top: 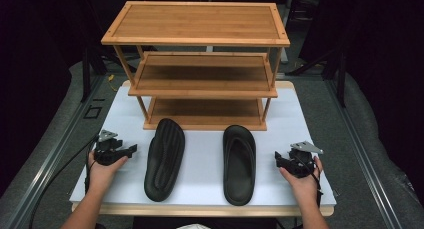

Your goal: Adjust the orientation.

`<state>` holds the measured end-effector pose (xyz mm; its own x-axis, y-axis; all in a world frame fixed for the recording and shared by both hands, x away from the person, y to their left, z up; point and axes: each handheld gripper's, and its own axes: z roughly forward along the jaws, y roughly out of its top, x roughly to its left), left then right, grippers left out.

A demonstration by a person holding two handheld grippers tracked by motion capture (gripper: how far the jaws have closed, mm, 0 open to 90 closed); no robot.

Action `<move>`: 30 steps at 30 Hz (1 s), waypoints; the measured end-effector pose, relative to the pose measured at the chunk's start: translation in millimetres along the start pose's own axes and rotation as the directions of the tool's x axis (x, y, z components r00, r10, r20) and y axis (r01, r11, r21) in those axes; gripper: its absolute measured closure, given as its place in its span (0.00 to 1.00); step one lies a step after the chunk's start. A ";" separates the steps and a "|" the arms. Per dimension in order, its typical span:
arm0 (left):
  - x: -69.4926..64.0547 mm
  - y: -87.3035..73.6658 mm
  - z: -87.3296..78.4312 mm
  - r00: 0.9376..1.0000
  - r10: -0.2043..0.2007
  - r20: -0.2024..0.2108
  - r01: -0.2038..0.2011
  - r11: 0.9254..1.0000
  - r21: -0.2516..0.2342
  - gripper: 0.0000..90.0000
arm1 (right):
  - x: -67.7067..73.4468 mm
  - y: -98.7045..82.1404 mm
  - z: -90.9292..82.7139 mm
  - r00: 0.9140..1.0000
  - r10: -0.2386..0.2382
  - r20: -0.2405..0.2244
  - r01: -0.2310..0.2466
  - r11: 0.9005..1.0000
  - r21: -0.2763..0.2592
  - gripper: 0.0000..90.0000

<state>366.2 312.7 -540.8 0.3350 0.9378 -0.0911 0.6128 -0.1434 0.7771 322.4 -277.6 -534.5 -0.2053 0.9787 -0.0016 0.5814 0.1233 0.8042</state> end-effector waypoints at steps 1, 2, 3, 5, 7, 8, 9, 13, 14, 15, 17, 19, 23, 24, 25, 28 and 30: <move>-2.0 0.2 -2.3 1.000 -0.002 0.012 0.002 1.000 -0.009 0.45 | 2.5 0.4 -3.4 1.000 -0.009 -0.002 0.009 1.000 -0.030 0.40; -4.5 0.7 -3.8 1.000 -0.002 0.031 0.002 1.000 -0.012 0.47 | 4.3 0.4 -5.4 1.000 -0.010 -0.006 0.010 0.999 -0.043 0.40; -7.6 0.9 -5.4 0.999 0.003 0.037 -0.002 1.000 -0.019 0.47 | 5.4 0.4 -7.6 1.000 -0.016 -0.016 0.015 0.999 -0.038 0.40; -13.6 1.4 -8.2 0.999 0.018 0.041 -0.017 1.000 -0.025 0.48 | 7.5 -0.3 -8.1 1.000 -0.007 -0.027 0.005 0.999 -0.046 0.39; -18.2 1.7 -9.8 0.998 0.029 0.051 -0.028 0.999 -0.022 0.48 | 7.4 -0.8 -8.0 0.999 0.014 -0.049 -0.016 0.999 -0.047 0.38; -20.2 1.6 -10.2 0.998 0.037 0.054 -0.036 0.999 -0.020 0.50 | 7.5 -0.9 -8.1 0.998 0.020 -0.053 -0.023 0.999 -0.040 0.38; -22.5 1.5 -10.6 0.997 0.046 0.059 -0.045 0.999 -0.017 0.51 | 7.6 -1.3 -7.9 0.998 0.023 -0.060 -0.026 0.999 -0.037 0.38; -27.5 0.9 -8.8 0.991 0.054 0.120 -0.052 0.998 -0.019 0.59 | 9.0 -2.2 -6.5 0.998 0.015 -0.063 -0.016 1.000 -0.013 0.38; -29.0 1.0 -8.0 0.990 0.060 0.126 -0.058 0.998 -0.015 0.61 | 9.0 -2.3 -5.9 0.998 0.014 -0.067 -0.015 1.000 -0.013 0.38; -30.4 1.1 -7.5 0.989 0.064 0.131 -0.063 0.998 -0.011 0.63 | 9.0 -2.3 -5.4 0.998 0.015 -0.064 -0.016 1.000 -0.010 0.38; -33.7 1.3 -6.8 0.988 0.066 0.141 -0.065 0.998 -0.008 0.66 | 8.2 -2.4 -5.1 0.998 0.019 -0.065 -0.019 1.000 0.002 0.38; -36.1 1.2 -7.1 0.987 0.074 0.145 -0.074 0.997 -0.004 0.70 | 8.1 -2.8 -4.2 0.997 0.028 -0.073 -0.028 1.000 0.001 0.39; -40.6 2.1 -8.6 0.982 0.084 0.170 -0.088 0.996 0.013 0.81 | 8.0 -2.7 -5.5 0.996 0.036 -0.079 -0.036 0.999 0.000 0.40; -42.0 2.1 -8.3 0.981 0.088 0.175 -0.092 0.996 0.015 0.82 | 8.1 -2.8 -5.4 0.996 0.040 -0.082 -0.040 0.999 -0.004 0.40; -43.2 2.1 -8.3 0.979 0.092 0.183 -0.097 0.995 0.021 0.84 | 8.0 -2.7 -5.6 0.996 0.040 -0.083 -0.040 0.999 -0.001 0.40; -46.9 2.5 -8.0 0.976 0.106 0.189 -0.112 0.993 0.023 0.87 | 8.1 -3.0 -4.6 0.995 0.043 -0.088 -0.043 0.999 -0.001 0.41; -47.9 3.2 -8.8 0.976 0.106 0.190 -0.111 0.994 0.019 0.88 | 8.4 -3.3 -4.1 0.995 0.046 -0.094 -0.046 0.999 0.002 0.41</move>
<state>345.8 270.2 -528.5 0.5281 0.8399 -0.1253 0.5851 -0.2529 0.7706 315.6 -270.4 -534.8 -0.2513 0.9636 0.0911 0.5920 0.0785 0.8021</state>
